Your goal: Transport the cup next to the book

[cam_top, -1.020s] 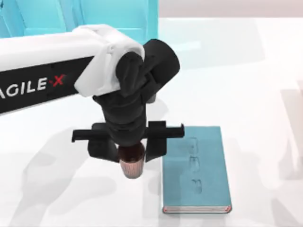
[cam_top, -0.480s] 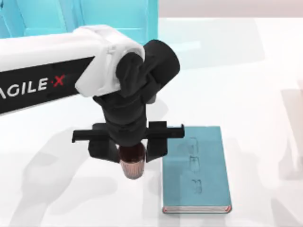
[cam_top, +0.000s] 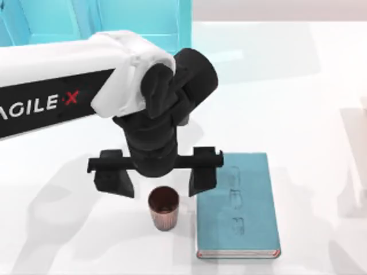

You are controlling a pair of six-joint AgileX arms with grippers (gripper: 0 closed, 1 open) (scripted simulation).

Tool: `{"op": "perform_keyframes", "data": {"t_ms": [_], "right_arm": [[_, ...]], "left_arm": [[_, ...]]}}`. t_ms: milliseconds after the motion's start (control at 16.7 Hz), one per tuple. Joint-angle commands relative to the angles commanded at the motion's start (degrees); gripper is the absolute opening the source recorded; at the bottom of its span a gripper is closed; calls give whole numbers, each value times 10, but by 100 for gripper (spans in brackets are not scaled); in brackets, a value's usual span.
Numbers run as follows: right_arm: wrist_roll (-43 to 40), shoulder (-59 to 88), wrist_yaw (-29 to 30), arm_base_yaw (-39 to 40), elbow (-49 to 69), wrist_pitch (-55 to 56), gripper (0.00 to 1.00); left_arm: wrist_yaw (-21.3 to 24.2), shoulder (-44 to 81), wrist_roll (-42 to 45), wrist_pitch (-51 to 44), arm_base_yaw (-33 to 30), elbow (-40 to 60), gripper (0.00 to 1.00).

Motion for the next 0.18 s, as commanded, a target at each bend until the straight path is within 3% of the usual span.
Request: {"op": "perform_keyframes", "data": {"t_ms": [180], "right_arm": [[0, 0, 0, 0, 0, 0, 100]], "left_arm": [[0, 0, 0, 0, 0, 0, 100]]}}
